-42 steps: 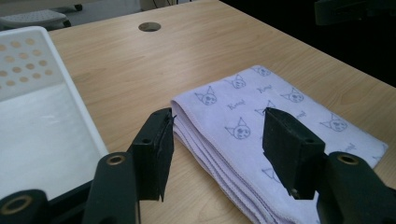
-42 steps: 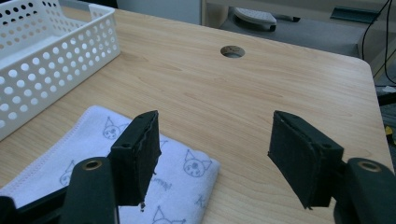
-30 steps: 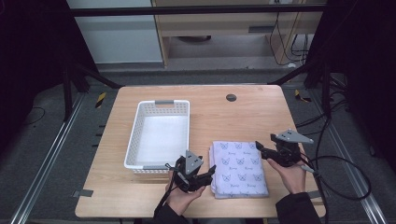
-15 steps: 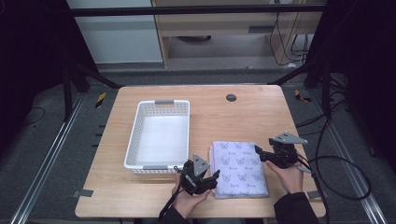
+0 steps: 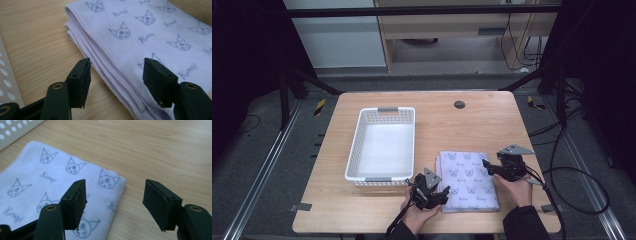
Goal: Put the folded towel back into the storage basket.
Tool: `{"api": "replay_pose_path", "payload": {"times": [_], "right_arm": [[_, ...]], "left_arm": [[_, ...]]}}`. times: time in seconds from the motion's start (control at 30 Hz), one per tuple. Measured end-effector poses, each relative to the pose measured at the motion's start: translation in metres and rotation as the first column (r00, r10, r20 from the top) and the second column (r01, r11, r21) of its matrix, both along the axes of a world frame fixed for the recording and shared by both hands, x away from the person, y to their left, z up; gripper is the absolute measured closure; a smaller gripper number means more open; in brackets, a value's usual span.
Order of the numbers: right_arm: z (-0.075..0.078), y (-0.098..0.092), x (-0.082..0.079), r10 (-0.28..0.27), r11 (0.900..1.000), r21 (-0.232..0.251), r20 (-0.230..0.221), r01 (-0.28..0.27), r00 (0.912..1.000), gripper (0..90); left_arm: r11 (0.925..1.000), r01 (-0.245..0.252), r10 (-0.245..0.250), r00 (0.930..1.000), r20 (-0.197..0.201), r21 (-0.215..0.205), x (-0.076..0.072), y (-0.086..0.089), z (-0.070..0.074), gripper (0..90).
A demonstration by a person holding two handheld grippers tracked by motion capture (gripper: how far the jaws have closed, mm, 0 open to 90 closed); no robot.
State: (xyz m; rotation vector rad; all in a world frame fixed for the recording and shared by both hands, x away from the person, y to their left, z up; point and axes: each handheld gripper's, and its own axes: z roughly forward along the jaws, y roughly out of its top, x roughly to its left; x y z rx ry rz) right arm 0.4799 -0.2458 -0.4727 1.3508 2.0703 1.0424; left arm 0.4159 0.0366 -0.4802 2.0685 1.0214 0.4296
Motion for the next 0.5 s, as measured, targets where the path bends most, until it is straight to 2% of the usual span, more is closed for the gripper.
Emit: {"api": "replay_pose_path", "payload": {"times": [0.13,0.23,0.37,0.5], "right_arm": [[-0.005,0.003,0.002,0.01,1.0,-0.019,-0.02,-0.011,0.9998,37.1],[-0.008,0.004,0.002,0.009,1.0,-0.001,-0.037,-0.009,0.9993,37.5],[-0.015,0.003,0.005,0.005,1.0,-0.014,-0.063,-0.006,0.998,38.4],[-0.018,0.002,0.006,0.004,1.0,0.014,-0.083,-0.003,0.9965,39.5]], "left_arm": [[1.0,-0.005,0.005,0.9994,-0.034,0.006,0.004,-0.001,-0.009,36.5],[1.0,-0.005,0.005,0.9992,-0.039,0.003,0.005,-0.002,-0.011,35.1],[0.9999,0.001,0.0,0.9991,-0.042,0.01,0.006,-0.004,-0.013,33.9],[1.0,0.003,-0.003,0.9989,-0.046,0.009,0.007,-0.006,-0.016,33.1]]}}
